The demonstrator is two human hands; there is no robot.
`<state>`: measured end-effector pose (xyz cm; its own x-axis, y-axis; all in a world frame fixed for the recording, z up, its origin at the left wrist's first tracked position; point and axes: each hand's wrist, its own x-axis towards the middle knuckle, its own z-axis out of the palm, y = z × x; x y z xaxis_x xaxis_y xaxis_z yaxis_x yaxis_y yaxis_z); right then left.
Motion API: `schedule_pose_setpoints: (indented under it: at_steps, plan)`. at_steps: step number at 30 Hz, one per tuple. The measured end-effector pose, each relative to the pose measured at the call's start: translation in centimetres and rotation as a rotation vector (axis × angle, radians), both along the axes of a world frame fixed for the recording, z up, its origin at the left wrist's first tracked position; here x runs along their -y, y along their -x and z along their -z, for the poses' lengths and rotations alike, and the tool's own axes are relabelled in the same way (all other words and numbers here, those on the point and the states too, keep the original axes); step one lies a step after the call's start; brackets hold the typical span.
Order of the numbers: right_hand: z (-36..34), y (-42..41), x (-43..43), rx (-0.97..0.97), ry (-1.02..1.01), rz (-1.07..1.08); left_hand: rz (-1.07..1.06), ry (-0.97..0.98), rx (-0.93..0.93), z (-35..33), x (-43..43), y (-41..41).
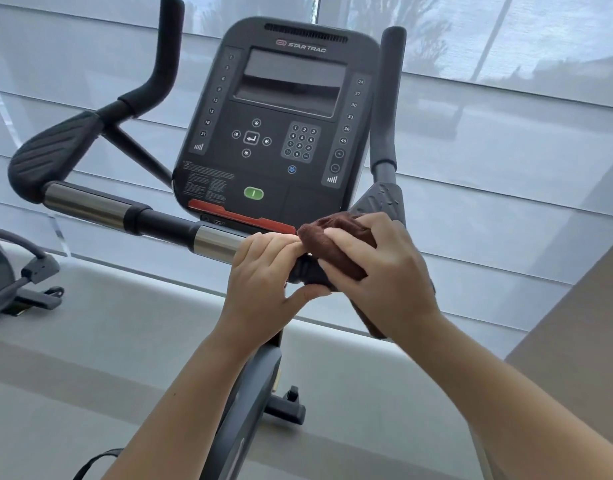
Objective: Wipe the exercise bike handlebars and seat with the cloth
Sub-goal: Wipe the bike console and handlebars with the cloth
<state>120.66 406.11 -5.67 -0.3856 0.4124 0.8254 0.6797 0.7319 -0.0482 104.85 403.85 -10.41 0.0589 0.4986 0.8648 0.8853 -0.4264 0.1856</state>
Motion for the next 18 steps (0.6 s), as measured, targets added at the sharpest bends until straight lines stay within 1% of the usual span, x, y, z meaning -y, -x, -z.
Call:
schedule_pose_setpoints:
  at_steps: [2,5,7,8,10,11,14,16,18]
  plan:
    - [-1.1,-0.6,-1.1,-0.058,0.074,0.031,0.002,0.03,0.005,0.0,0.1,0.0]
    - [-1.3,-0.1,-0.9,-0.234,0.188,0.097,-0.012,0.06,0.009,-0.1,0.2,0.0]
    - [-0.7,0.7,-0.5,-0.263,0.196,0.174,-0.021,0.076,0.005,0.0,0.2,-0.1]
    - [-0.5,0.9,-0.4,-0.238,0.187,0.226,-0.021,0.086,0.001,-0.1,0.3,0.0]
    - [-0.3,0.5,-0.3,-0.133,0.148,0.286,-0.01,0.106,-0.024,-0.1,0.3,0.3]
    - [-0.3,0.1,-0.3,-0.084,0.138,0.26,-0.003,0.117,-0.046,-0.2,0.4,0.5]
    - [-0.6,-1.6,-0.5,0.067,0.135,0.003,0.023,0.136,-0.114,-0.4,0.5,1.3]
    - [-1.0,-3.2,-1.0,0.261,0.14,-0.138,0.04,0.142,-0.144,-0.4,0.5,1.6]
    - [-1.9,-4.7,-1.8,0.471,0.168,-0.168,0.049,0.156,-0.152,-0.4,0.5,1.7]
